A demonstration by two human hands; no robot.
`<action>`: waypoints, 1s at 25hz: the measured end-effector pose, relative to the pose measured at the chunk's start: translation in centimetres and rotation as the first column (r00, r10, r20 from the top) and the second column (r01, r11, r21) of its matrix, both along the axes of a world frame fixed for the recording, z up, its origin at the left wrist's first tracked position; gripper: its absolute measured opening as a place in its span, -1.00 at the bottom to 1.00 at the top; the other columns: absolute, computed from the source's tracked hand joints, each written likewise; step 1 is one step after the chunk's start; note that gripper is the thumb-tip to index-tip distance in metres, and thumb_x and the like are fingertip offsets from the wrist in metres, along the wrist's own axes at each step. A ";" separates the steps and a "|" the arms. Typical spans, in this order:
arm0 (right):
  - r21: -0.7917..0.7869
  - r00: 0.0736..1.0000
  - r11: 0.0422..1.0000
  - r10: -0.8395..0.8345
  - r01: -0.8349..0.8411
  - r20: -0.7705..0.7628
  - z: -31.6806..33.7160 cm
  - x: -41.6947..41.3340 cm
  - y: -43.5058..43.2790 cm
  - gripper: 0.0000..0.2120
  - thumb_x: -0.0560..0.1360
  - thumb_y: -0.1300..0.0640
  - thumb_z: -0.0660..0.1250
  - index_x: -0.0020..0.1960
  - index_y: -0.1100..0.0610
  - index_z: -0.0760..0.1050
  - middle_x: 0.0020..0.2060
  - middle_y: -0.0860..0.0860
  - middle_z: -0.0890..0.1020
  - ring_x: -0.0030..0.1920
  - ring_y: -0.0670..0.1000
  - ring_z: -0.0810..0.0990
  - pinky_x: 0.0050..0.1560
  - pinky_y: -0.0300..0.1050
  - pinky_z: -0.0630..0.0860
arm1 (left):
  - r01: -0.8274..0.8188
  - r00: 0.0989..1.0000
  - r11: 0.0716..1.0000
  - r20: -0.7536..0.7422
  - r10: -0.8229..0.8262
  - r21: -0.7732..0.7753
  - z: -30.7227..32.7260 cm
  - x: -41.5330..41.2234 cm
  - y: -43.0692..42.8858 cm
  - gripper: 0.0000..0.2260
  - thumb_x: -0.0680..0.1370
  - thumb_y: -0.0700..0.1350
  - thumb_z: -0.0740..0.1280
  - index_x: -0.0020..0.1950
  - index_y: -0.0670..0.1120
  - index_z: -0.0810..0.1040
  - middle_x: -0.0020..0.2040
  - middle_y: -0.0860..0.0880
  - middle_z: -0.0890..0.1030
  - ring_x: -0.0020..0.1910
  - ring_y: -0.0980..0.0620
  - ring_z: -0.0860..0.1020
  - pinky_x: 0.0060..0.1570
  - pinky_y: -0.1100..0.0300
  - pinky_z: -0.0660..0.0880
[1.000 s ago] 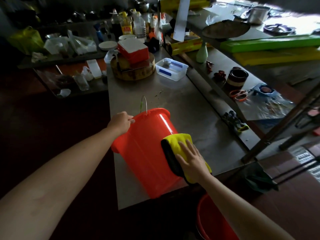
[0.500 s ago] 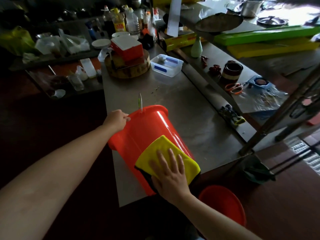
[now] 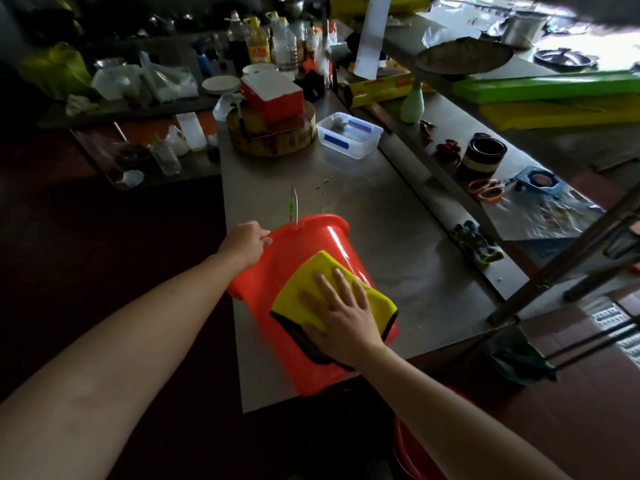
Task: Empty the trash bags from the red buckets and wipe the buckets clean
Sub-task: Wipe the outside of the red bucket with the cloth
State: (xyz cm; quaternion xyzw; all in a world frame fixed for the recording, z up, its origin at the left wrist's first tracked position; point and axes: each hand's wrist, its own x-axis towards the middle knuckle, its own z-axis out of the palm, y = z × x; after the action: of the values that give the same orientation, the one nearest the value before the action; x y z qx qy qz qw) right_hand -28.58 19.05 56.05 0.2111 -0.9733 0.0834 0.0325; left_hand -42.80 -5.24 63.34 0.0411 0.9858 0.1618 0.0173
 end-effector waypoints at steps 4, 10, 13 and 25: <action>-0.120 0.965 0.971 -0.179 0.204 0.192 0.6 -3.0 2.2 -0.36 0.56 -0.47 -0.02 0.57 -0.39 -0.12 0.64 -0.13 -0.12 0.63 0.08 -0.21 0.58 0.22 -0.04 | -0.005 1.000 1.000 0.008 0.005 0.014 -0.5 0.0 -0.7 -0.80 0.63 -0.07 0.33 0.04 -0.16 0.67 -0.11 -0.04 0.50 0.01 -0.13 0.57 -0.09 0.15 0.35; -0.228 0.885 0.903 -0.260 0.365 0.386 -0.7 -1.6 5.4 -0.36 0.54 -0.46 -0.03 0.56 -0.43 -0.15 0.64 -0.16 -0.13 0.63 0.01 -0.12 0.55 0.20 0.12 | -0.055 0.997 0.997 -0.053 0.057 0.045 -0.8 0.8 -0.6 -0.73 0.64 -0.05 0.31 0.24 -0.17 0.62 0.04 -0.14 0.56 0.06 -0.14 0.55 0.06 0.04 0.47; -0.181 0.926 0.936 -0.243 0.303 0.289 -0.5 1.0 3.3 -0.35 0.55 -0.47 -0.09 0.57 -0.40 -0.22 0.64 -0.11 -0.19 0.63 0.08 -0.23 0.58 0.20 0.03 | -0.142 0.989 0.990 -0.025 0.143 0.022 -1.6 2.2 -1.9 -0.71 0.66 -0.07 0.27 0.27 -0.23 0.59 0.15 -0.23 0.55 0.19 -0.22 0.53 0.18 0.01 0.44; -0.181 0.971 0.970 -0.125 0.162 0.203 -0.7 2.5 2.2 -0.33 0.55 -0.48 -0.05 0.55 -0.40 -0.25 0.64 -0.12 -0.19 0.63 0.09 -0.22 0.55 0.21 0.10 | -0.099 0.977 0.980 0.206 0.063 0.172 -6.6 20.3 4.8 -0.14 0.54 0.35 0.23 0.64 0.08 -0.18 0.63 -0.10 -0.24 0.60 -0.15 -0.22 0.56 -0.06 -0.07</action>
State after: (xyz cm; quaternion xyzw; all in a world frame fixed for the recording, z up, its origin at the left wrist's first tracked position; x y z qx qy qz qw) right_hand -26.08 21.27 55.35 0.1267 -0.9717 0.1962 -0.0340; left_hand -22.55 -0.43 56.75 -0.0141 0.9612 0.2545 0.1056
